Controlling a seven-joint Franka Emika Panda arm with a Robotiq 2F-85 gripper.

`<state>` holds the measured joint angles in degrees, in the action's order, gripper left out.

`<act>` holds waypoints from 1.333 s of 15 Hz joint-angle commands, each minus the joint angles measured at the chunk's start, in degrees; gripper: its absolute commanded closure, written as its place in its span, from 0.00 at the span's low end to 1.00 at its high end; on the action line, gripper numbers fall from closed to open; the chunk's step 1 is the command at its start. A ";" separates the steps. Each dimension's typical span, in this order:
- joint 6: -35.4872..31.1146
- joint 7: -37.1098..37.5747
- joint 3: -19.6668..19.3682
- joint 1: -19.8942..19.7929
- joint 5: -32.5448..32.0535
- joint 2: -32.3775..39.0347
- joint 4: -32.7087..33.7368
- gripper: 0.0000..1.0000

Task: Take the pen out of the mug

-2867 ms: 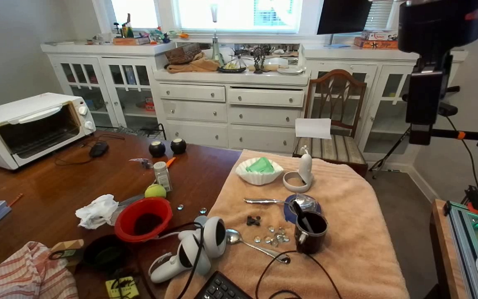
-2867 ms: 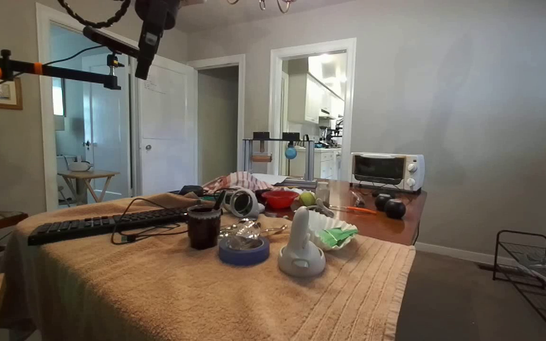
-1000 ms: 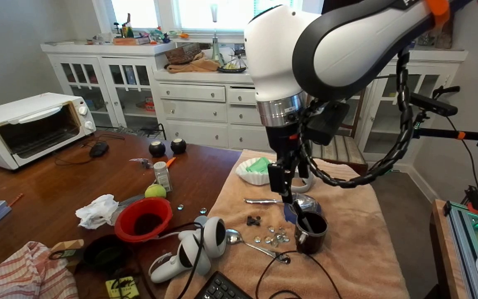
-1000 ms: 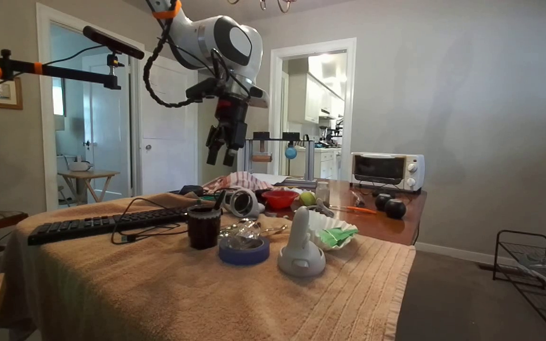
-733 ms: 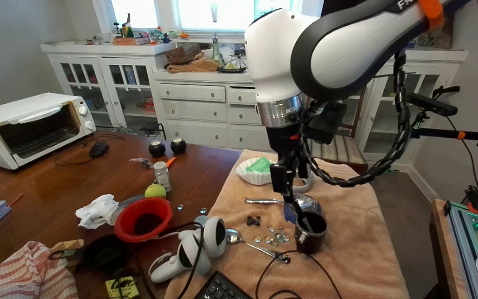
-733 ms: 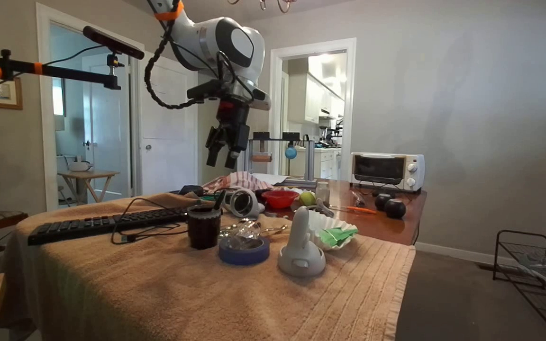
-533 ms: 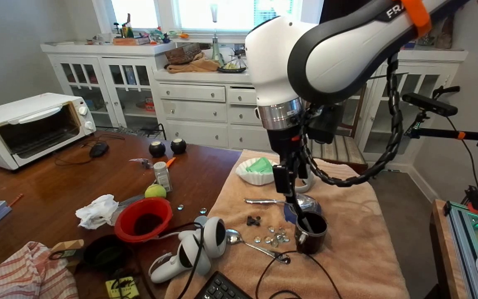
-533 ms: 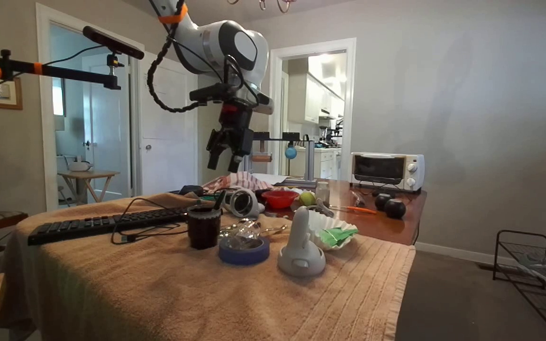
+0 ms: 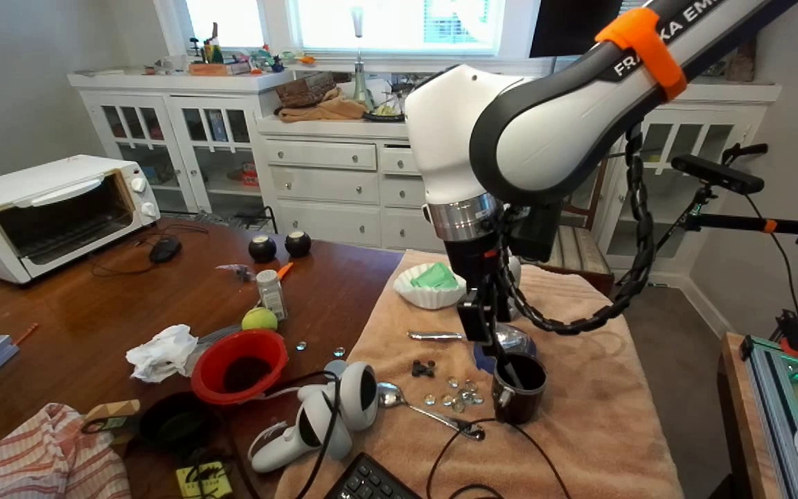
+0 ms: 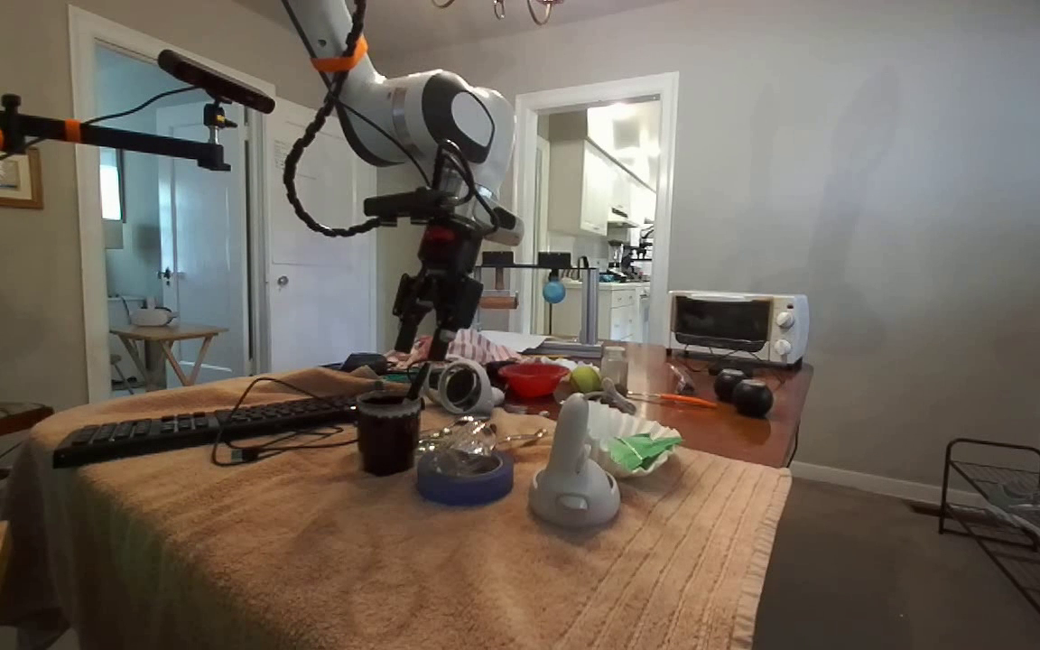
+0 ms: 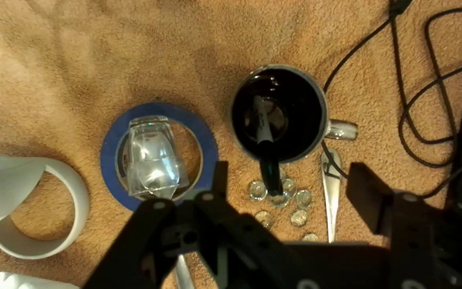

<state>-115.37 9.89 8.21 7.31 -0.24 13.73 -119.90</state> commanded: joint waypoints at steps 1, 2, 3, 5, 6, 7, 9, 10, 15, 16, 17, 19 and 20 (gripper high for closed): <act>-3.02 -1.51 -0.51 0.73 -0.15 2.32 0.33 0.36; -3.35 -1.87 -0.49 0.76 -0.18 2.70 0.48 0.35; -3.67 -2.24 -0.49 0.78 -0.19 3.03 0.55 0.35; -3.63 -2.65 -0.51 0.94 -0.56 3.45 0.68 0.45; -3.41 -2.92 -0.55 1.05 -1.01 3.42 0.71 0.52; -3.50 -3.27 -0.57 1.09 -1.31 3.44 0.67 0.62; -3.26 -3.71 -0.59 1.16 -1.73 3.35 0.77 0.77; -3.30 -3.86 -0.62 1.22 -2.00 3.29 0.78 0.81; -3.00 -4.94 -0.62 1.23 -2.74 3.09 1.07 0.94; -2.53 -5.29 -0.57 1.25 -2.85 2.41 0.90 0.98; -1.79 -5.09 -0.57 1.29 -2.82 1.83 0.96 0.99; -0.02 -5.01 -0.49 1.21 -2.27 0.72 1.32 0.96; 1.26 -5.05 -0.45 1.03 -1.70 -0.34 1.67 0.96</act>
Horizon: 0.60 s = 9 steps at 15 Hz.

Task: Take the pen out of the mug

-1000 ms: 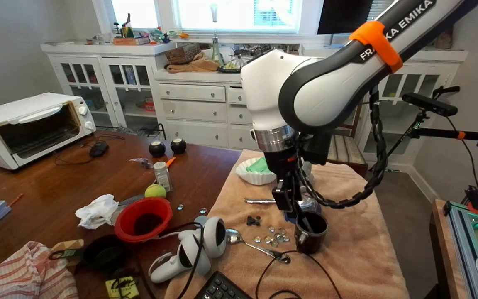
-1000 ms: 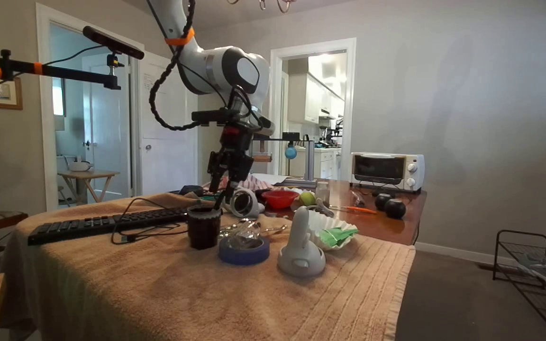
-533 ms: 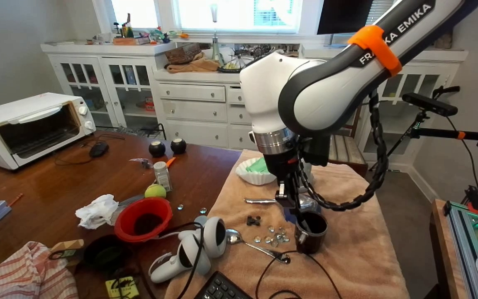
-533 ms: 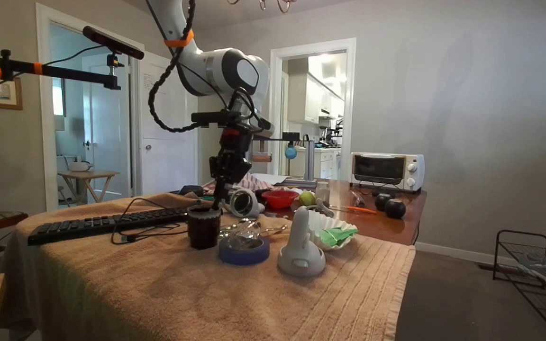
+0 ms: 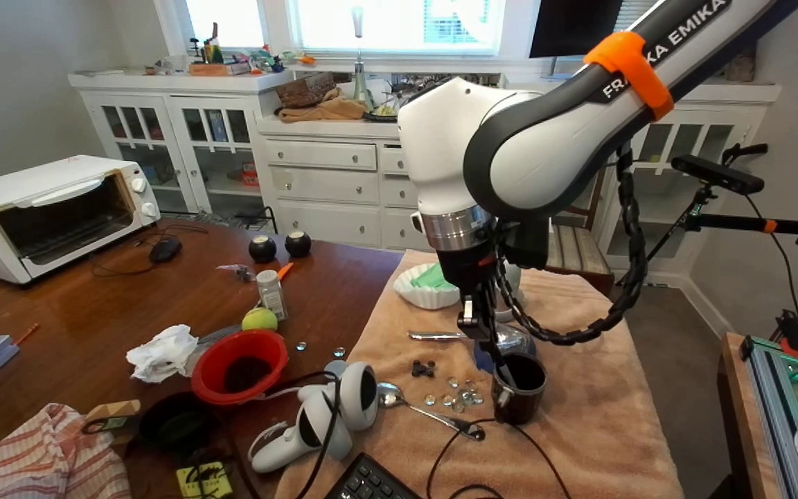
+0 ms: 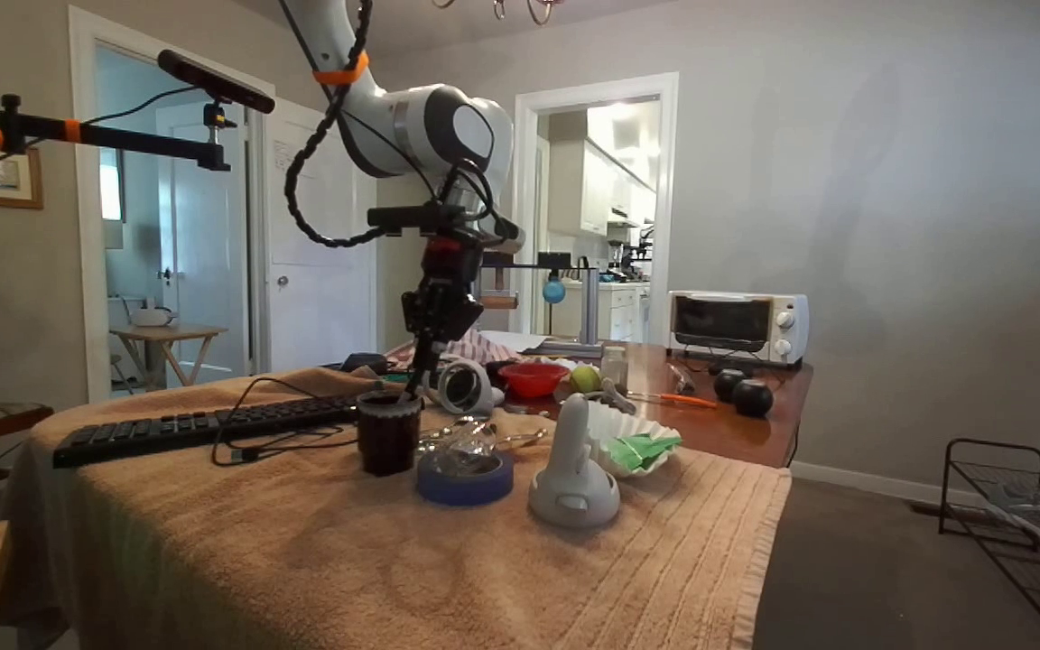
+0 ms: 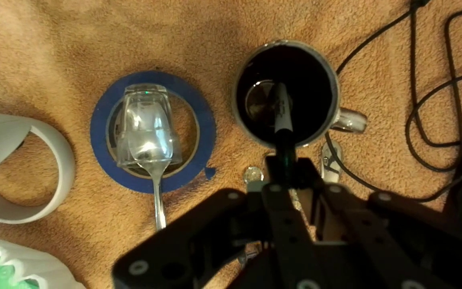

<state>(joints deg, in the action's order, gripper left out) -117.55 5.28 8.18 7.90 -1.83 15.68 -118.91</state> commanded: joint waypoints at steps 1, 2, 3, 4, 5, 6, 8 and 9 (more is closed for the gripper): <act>4.46 -0.20 -0.44 0.35 0.21 -2.89 1.06 0.96; 6.28 -0.36 -0.46 0.03 1.04 -3.74 1.87 0.96; 8.22 -0.13 -0.59 -0.18 1.54 -4.27 2.78 0.96; 10.90 0.42 -0.93 -0.55 2.08 -4.63 4.40 0.96; 13.35 1.26 -1.28 -0.78 2.53 -4.81 5.73 0.96; 16.50 2.48 -1.94 -1.30 3.26 -4.32 8.00 0.96; 20.67 3.29 -3.07 -2.61 6.68 -3.18 11.59 0.96; 21.99 4.17 -3.60 -3.16 8.67 -2.98 12.76 0.96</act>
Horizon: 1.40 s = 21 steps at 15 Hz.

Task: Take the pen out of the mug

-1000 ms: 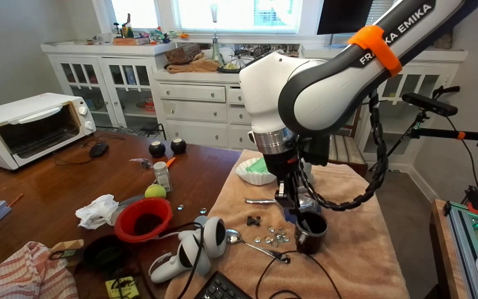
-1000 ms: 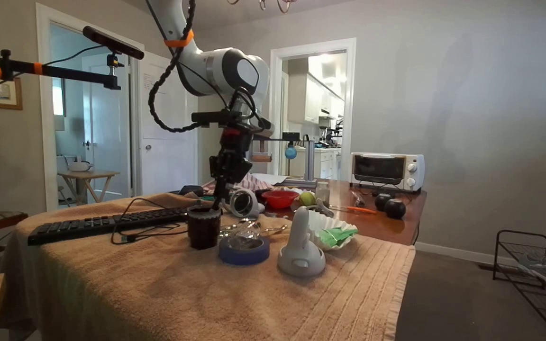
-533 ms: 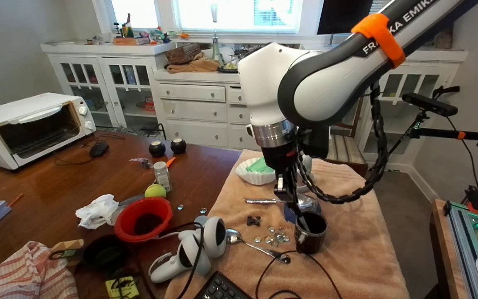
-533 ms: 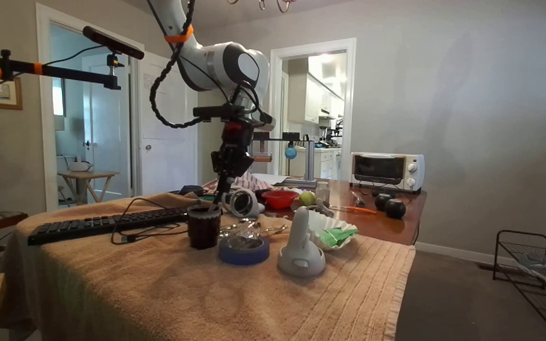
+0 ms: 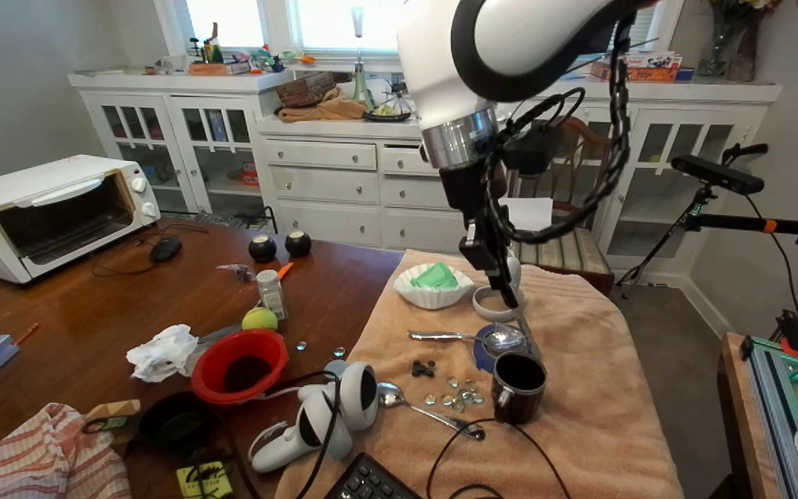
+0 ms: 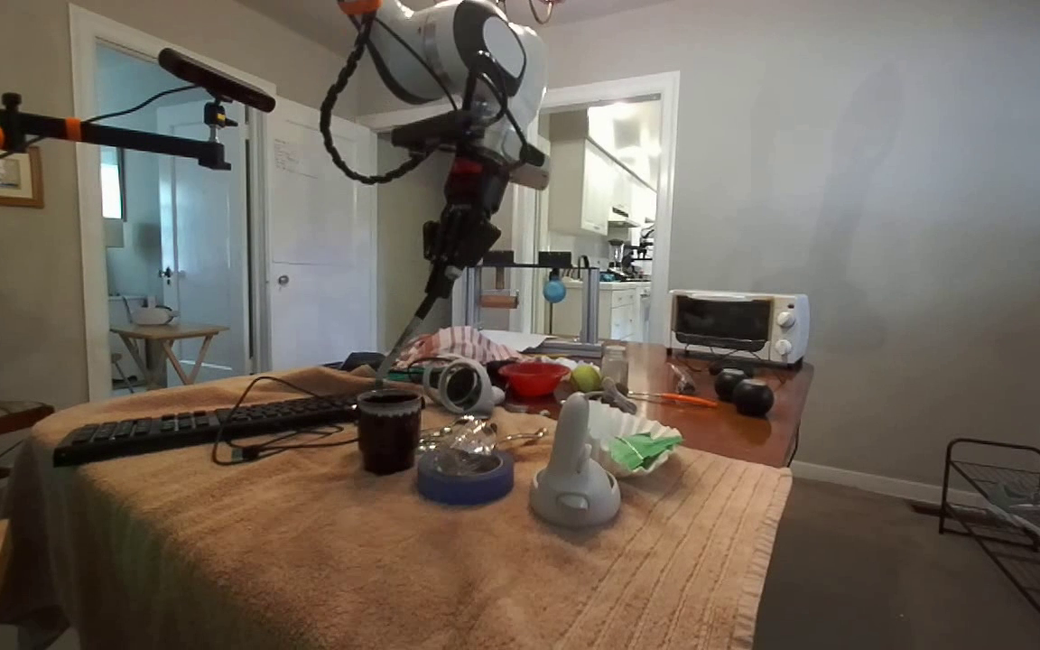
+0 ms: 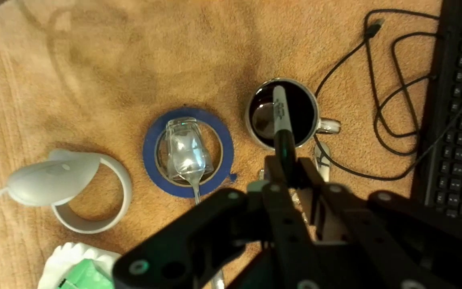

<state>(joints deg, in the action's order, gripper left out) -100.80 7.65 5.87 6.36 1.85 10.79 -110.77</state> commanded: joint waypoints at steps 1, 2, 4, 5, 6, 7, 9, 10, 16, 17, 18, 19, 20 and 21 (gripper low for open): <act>5.03 2.55 -1.94 -2.27 6.91 2.43 5.40 0.96; 4.21 3.99 -2.45 -2.69 8.65 2.37 5.74 0.96; 0.13 7.08 -3.29 -3.25 11.78 3.07 5.23 0.96; -1.87 8.44 -3.56 -3.46 13.51 3.66 4.79 0.96; -3.40 10.20 -3.79 -3.53 15.05 4.05 4.63 0.96; -6.39 11.74 -3.86 -3.42 16.61 4.43 3.67 0.96; -12.29 14.89 -3.90 -3.09 19.20 5.09 2.45 0.96; -15.19 16.42 -3.86 -2.97 20.51 5.69 2.14 0.96; -27.45 25.91 -4.15 -2.08 23.32 9.14 1.24 0.96; -28.05 26.53 -3.94 -2.33 24.47 9.67 1.34 0.96; -28.87 27.27 -3.82 -2.43 25.27 9.96 1.30 0.96; -29.63 28.02 -3.80 -2.48 25.86 10.50 1.36 0.96; -30.24 28.65 -3.87 -2.43 26.06 10.93 1.40 0.96; -31.31 29.28 -3.97 -2.40 26.17 11.36 1.33 0.96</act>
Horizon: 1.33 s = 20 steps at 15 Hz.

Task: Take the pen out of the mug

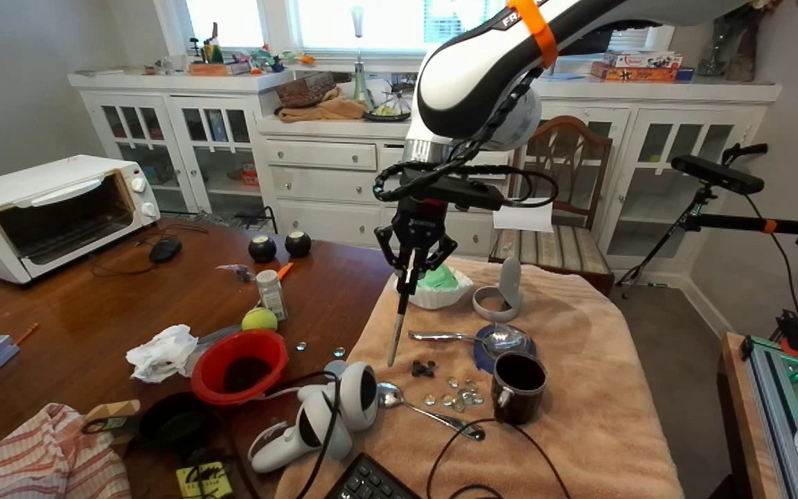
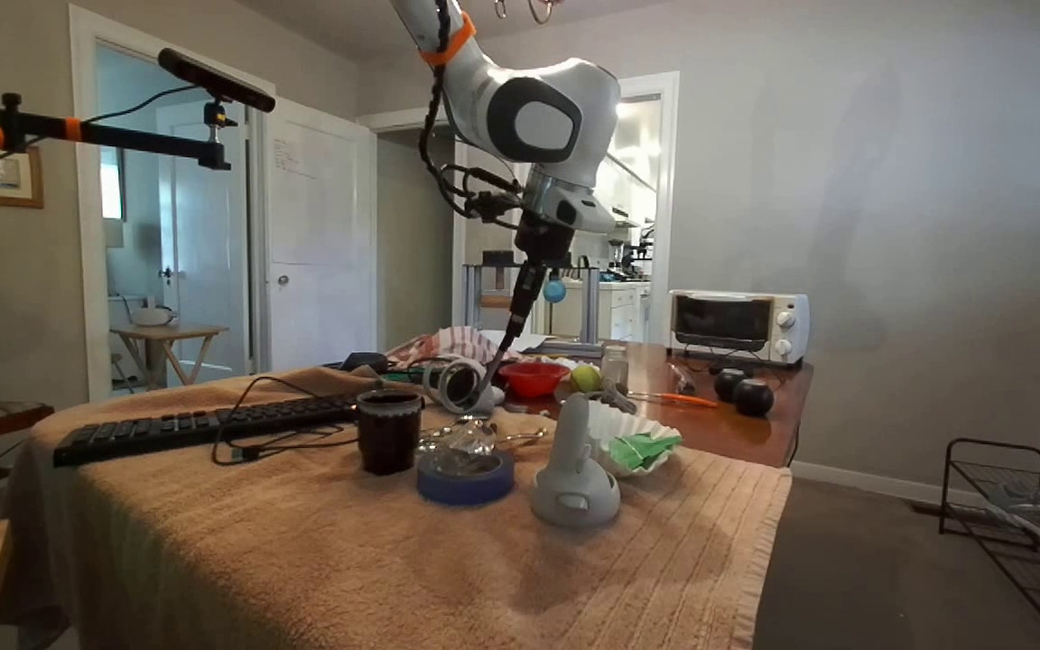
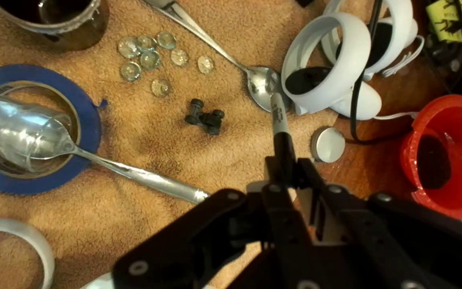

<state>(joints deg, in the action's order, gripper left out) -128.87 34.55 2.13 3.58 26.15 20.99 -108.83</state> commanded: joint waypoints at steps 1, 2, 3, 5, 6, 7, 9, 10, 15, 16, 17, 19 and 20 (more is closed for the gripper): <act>-4.21 2.75 -0.21 0.31 2.13 1.65 -0.59 0.96; -4.46 3.13 -0.16 0.18 2.21 2.16 -0.32 0.96; -5.34 3.56 -0.15 0.21 2.22 2.52 -0.33 0.96; -6.58 4.26 -0.29 0.53 1.30 3.45 -0.11 0.96; -7.08 4.71 -0.50 0.87 0.36 3.89 0.05 0.96; -7.47 5.59 -0.92 1.33 -0.78 4.19 0.08 0.96; -9.99 8.66 -2.30 2.86 -4.50 4.78 -0.03 0.96; -11.13 11.25 -3.44 4.01 -7.29 5.01 -0.20 0.96; -12.07 21.11 -6.89 7.49 -17.74 6.42 0.30 0.59; -12.03 23.36 -7.71 8.24 -20.07 6.56 0.31 0.53; -12.01 25.05 -8.22 8.79 -22.02 6.74 0.40 0.45; -12.44 27.83 -9.04 9.80 -25.91 6.56 0.15 0.29; -11.77 28.02 -9.02 10.17 -27.76 5.04 -0.65 0.23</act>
<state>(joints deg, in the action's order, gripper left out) -140.00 58.80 -5.42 11.62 3.58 26.90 -108.80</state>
